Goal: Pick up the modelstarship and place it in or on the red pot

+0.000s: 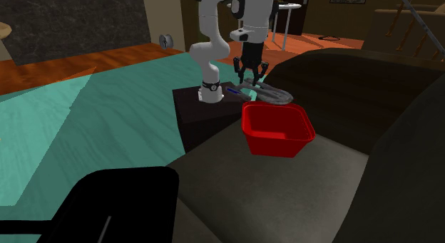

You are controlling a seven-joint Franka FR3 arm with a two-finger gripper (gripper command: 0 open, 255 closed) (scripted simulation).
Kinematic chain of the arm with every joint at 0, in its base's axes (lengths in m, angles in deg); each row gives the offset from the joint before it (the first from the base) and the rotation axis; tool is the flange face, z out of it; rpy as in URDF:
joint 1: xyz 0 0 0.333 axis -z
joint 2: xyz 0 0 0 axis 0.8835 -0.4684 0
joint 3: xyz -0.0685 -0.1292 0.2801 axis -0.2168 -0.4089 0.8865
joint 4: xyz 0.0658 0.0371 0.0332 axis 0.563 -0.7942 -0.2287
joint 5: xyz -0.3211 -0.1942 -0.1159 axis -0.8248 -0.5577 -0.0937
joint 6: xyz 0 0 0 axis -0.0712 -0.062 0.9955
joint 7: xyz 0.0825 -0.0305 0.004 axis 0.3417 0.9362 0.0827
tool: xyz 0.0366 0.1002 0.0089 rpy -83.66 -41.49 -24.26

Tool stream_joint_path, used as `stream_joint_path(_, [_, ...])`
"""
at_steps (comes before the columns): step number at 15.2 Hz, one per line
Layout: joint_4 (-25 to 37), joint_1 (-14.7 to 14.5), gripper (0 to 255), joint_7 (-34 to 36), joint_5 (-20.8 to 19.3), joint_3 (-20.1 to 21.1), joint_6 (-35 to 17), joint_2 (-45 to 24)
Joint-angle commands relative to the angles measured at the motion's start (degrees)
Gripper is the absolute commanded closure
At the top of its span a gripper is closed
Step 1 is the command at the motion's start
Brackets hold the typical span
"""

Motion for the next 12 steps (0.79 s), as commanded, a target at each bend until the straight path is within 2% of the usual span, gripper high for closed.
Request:
stream_joint_path(1, [-1.9, -1.2, 255, 2.5, 0.4, 1.4, 0.4, 2.2])
stream_joint_path(8, [-3.8, -5.7, 255, 11.9, 2.2, 7.0, 1.6, 5.1])
stream_joint_path(12, [-6.3, -5.7, 255, 12.1, 2.1, 7.1, -1.5, 4.5])
